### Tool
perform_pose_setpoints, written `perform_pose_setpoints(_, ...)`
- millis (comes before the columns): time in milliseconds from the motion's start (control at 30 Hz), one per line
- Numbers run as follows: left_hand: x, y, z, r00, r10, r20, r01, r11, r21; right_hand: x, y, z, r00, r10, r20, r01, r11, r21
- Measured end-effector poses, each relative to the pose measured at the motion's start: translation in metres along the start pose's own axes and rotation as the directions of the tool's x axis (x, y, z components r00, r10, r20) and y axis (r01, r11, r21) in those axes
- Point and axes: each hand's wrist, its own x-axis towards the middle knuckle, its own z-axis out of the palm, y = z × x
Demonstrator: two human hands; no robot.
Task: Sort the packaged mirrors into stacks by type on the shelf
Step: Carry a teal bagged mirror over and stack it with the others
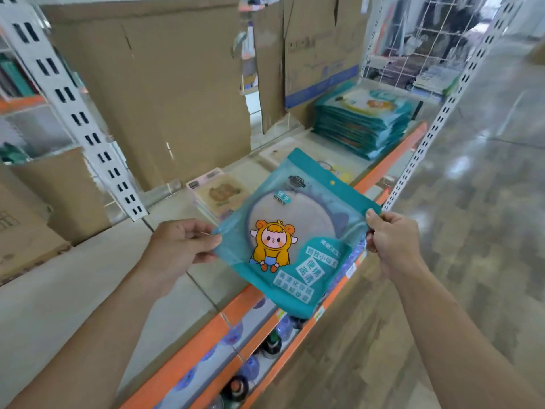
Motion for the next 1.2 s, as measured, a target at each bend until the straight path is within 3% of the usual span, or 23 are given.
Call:
perform_pose_setpoints(567,0.027,0.022,0.121,0.996,0.006,-0.092,-0.011,0.999,-0.052,0.121,-0.02,-0.071,0.993,-0.068,0.099,0.075,0.995,-0.07)
perform_pose_setpoints(1000,0.087,0.043,0.168,0.984,-0.002,-0.179,-0.016,0.995,-0.098,0.215,-0.046,-0.061,0.981,-0.084,0.175,0.098,0.993,-0.068)
perform_pose_setpoints(1200,0.126,0.062,0.187,0.975,0.008,-0.222,-0.037,0.991,-0.127,0.271,-0.08,-0.04,0.956,-0.171,0.236,0.193,0.979,-0.072)
